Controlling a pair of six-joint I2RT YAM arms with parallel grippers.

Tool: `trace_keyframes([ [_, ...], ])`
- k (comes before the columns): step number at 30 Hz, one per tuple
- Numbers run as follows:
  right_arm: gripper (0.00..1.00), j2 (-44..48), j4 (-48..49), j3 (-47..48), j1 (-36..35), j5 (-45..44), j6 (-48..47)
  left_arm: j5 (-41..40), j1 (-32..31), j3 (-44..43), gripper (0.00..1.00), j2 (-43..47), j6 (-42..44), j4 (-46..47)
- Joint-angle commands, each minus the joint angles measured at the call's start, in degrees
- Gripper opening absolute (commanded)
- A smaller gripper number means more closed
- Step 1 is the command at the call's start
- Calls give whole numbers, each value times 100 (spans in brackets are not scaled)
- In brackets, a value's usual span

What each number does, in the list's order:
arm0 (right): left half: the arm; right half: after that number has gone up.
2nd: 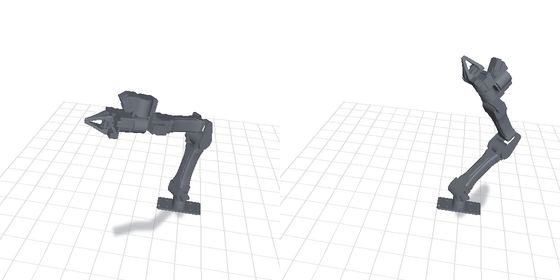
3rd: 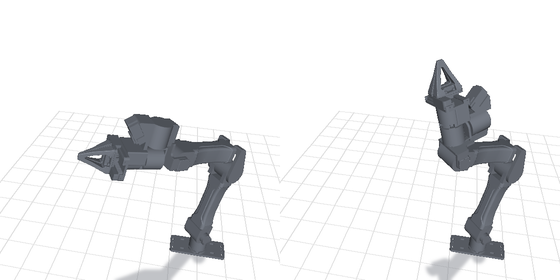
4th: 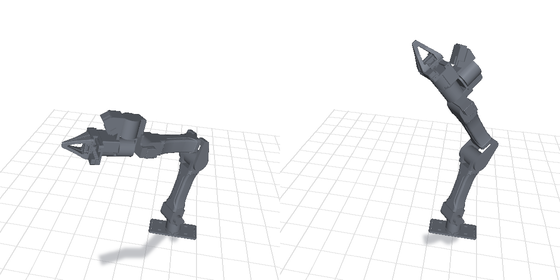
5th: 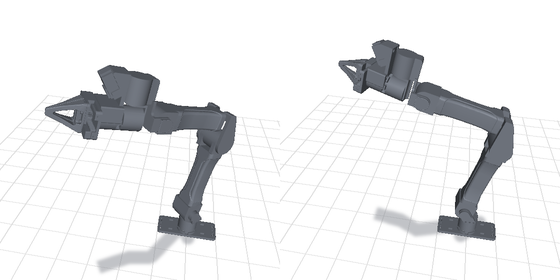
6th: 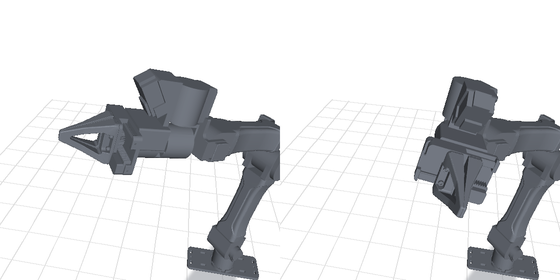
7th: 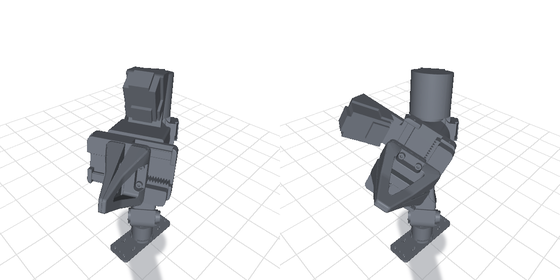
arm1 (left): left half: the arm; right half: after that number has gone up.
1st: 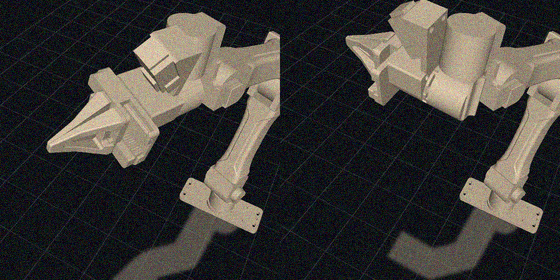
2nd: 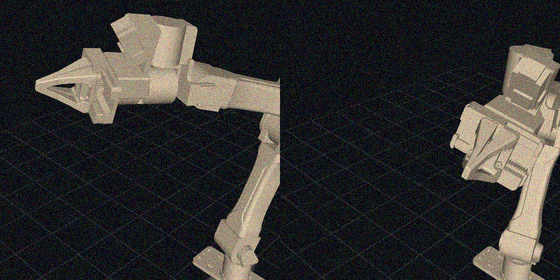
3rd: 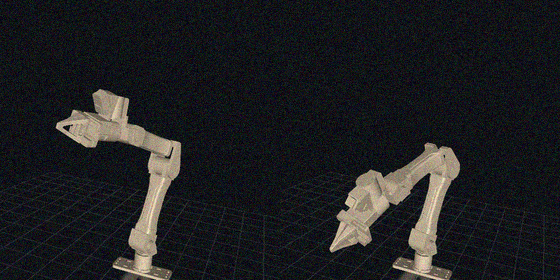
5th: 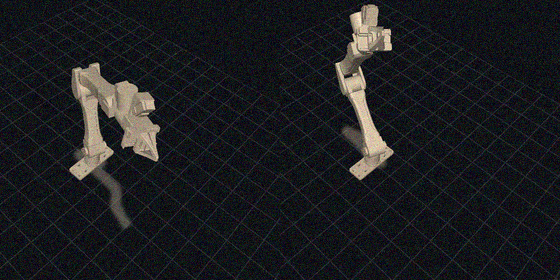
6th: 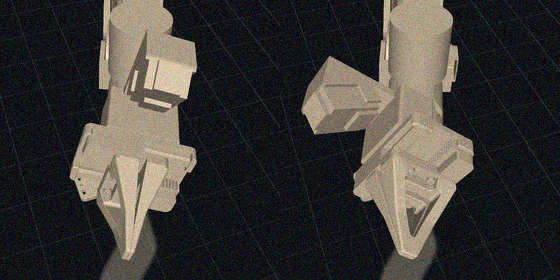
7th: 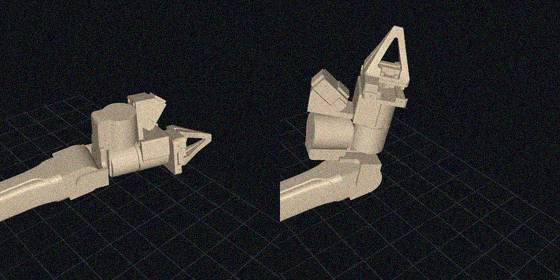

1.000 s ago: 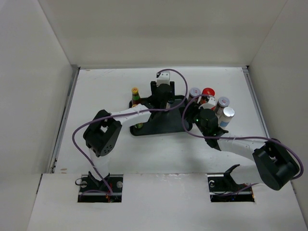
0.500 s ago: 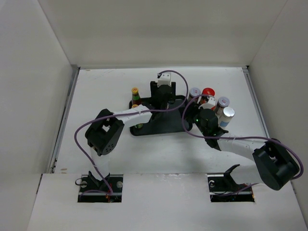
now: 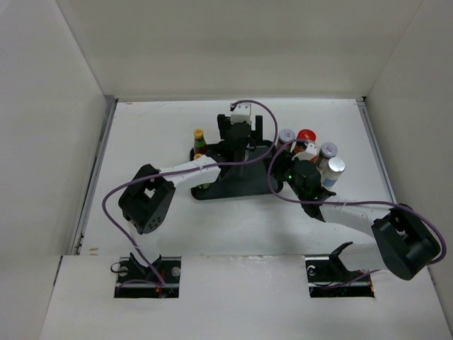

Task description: Organize the condiment bottles

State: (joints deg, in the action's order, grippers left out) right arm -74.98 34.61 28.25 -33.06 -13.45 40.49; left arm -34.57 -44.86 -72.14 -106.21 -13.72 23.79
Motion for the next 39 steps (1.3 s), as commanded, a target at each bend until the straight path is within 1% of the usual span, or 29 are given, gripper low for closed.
trace_keyframes([
  [1, 49, 98, 371, 23, 15, 9, -67, -50, -62, -72, 90, 1101, 228, 679],
  [4, 37, 159, 345, 23, 15, 62, -76, -120, -45, 111, 85, 1908, 299, 951],
  [5, 32, 194, 345, 23, 15, 62, -120, -147, -18, 278, 81, 2225, 273, 1056],
  [7, 21, 238, 327, 14, 15, 10, -173, -234, 43, 804, 63, 2980, 238, 1302],
  [9, 13, 247, 301, 31, 15, 27, -199, -444, 140, 1523, 42, 3788, 194, 1461],
  [10, 11, 247, 292, 49, -3, 27, -234, -628, 201, 1910, 35, 4184, 142, 1470],
  [11, 9, 247, 274, 66, -20, 18, -269, -796, 236, 2236, 31, 4492, 80, 1453],
  [12, 7, 247, 257, 84, -47, 1, -313, -1093, 324, 2779, 25, 5026, -51, 1401],
  [14, 6, 212, 196, 163, -108, 53, -366, -1489, 395, 3553, 23, 5748, -332, 1208],
  [16, 6, 212, 90, 268, -205, 71, -454, -1877, 421, 4362, 22, 6522, -718, 822],
  [18, 6, 264, -111, 435, -319, 62, -542, -2219, 456, 4987, 22, 7120, -1122, 287],
  [20, 6, 361, -497, 680, -433, -52, -603, -2352, 500, 5419, 23, 7491, -1614, -354],
  [22, 8, 492, -1076, 962, -495, -358, -648, -2318, 658, 5614, 25, 7528, -2063, -996],
  [24, 9, 651, -1718, 1243, -539, -718, -709, -2143, 868, 5737, 25, 7493, -2450, -1323],
  [27, 15, 1028, -2859, 1665, -539, -1464, -1007, -1512, 1369, 6009, 26, 7571, -2960, -1351],
  [28, 19, 1203, -3281, 1771, -504, -1833, -1069, -1257, 1571, 6097, 27, 7606, -3083, -1273],
  [29, 26, 1405, -3703, 1867, -461, -2228, -1122, -1002, 1755, 6167, 27, 7624, -3172, -1211],
  [31, 42, 1871, -4442, 1965, -294, -2967, -1271, -475, 2195, 6247, 29, 7520, -3443, -1245],
  [32, 49, 2082, -4776, 2009, -145, -3240, -1324, -202, 2406, 6282, 29, 7388, -3671, -1289],
  [34, 58, 2364, -5392, 2088, 119, -3514, -1351, 360, 2819, 6291, 30, 7029, -4111, -1377],
  [35, 65, 2487, -5864, 2149, 346, -3593, -1299, 607, 2951, 6317, 30, 6887, -4235, -1342],
  [36, 68, 2514, -6130, 2193, 505, -3585, -1246, 670, 2944, 6343, 31, 6843, -4288, -1307],
  [37, 70, 2515, -6420, 2228, 698, -3542, -1193, 549, 2761, 6370, 32, 6816, -4271, -1211],
  [39, 74, 2427, -6790, 2220, 1006, -3367, -1096, 58, 2339, 6370, 34, 6754, -4096, -1070],
])
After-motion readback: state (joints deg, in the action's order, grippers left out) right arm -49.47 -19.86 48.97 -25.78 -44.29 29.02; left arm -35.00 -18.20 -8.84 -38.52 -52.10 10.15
